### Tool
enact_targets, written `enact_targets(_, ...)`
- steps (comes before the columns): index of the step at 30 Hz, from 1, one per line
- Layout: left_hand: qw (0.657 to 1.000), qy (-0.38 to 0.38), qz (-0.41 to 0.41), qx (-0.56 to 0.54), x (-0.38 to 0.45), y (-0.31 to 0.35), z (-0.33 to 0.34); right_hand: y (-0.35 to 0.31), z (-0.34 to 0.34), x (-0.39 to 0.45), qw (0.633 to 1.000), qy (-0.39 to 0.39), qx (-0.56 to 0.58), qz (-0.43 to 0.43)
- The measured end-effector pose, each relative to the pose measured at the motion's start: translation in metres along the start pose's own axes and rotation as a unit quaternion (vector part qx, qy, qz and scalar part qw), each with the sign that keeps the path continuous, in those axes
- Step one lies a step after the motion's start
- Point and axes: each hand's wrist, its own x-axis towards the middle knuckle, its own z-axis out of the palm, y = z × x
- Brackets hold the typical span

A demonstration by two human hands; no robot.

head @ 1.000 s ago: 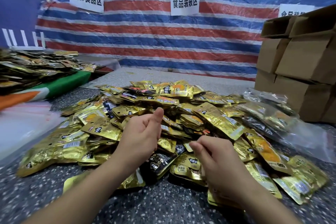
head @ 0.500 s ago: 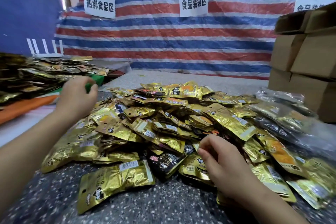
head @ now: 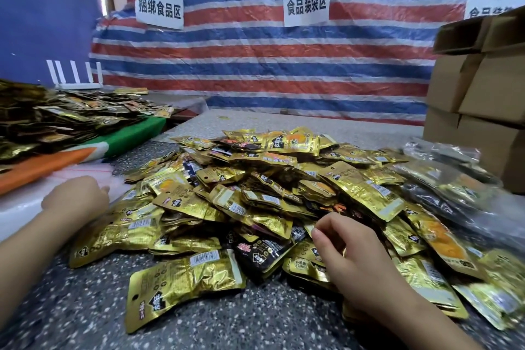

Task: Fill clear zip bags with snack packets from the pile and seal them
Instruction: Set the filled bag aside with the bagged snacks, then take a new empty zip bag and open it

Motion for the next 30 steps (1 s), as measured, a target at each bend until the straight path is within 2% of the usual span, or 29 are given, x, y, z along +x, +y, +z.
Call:
enact_targets(9, 0.998, -0.002, 0.004, -0.059, -0.002, -0.001, 0.005, -0.001, -0.001, -0.001, 1.000, -0.002, -0.008, -0.009)
enact_targets(15, 0.993, -0.006, -0.028, -0.115, -0.006, -0.001, 0.000, -0.002, -0.001, -0.001, 1.000, -0.006, -0.014, 0.000)
enact_targets(17, 0.991, 0.021, -0.037, -0.126, -0.012, 0.000, -0.005, -0.002, -0.001, -0.001, 1.000, -0.006, -0.015, 0.005)
enact_targets(19, 0.986, 0.079, -0.036, -0.146, -0.021, 0.005, -0.012, -0.004, -0.001, -0.001, 1.000, -0.009, -0.013, 0.013)
enact_targets(23, 0.948, 0.188, 0.049, -0.253, -0.045, 0.049, -0.043, -0.007, -0.001, 0.002, 0.998, 0.002, 0.029, 0.049)
enact_targets(26, 0.895, 0.243, 0.137, -0.349, -0.078, 0.103, -0.079, -0.009, -0.002, 0.002, 0.991, 0.008, 0.088, 0.098)
enact_targets(28, 0.853, 0.248, 0.190, -0.419, -0.106, 0.137, -0.096, -0.010, -0.003, 0.002, 0.983, 0.008, 0.126, 0.131)
enact_targets(30, 0.813, 0.218, 0.254, -0.476, -0.136, 0.167, -0.099, -0.011, -0.005, 0.004, 0.967, 0.019, 0.187, 0.175)
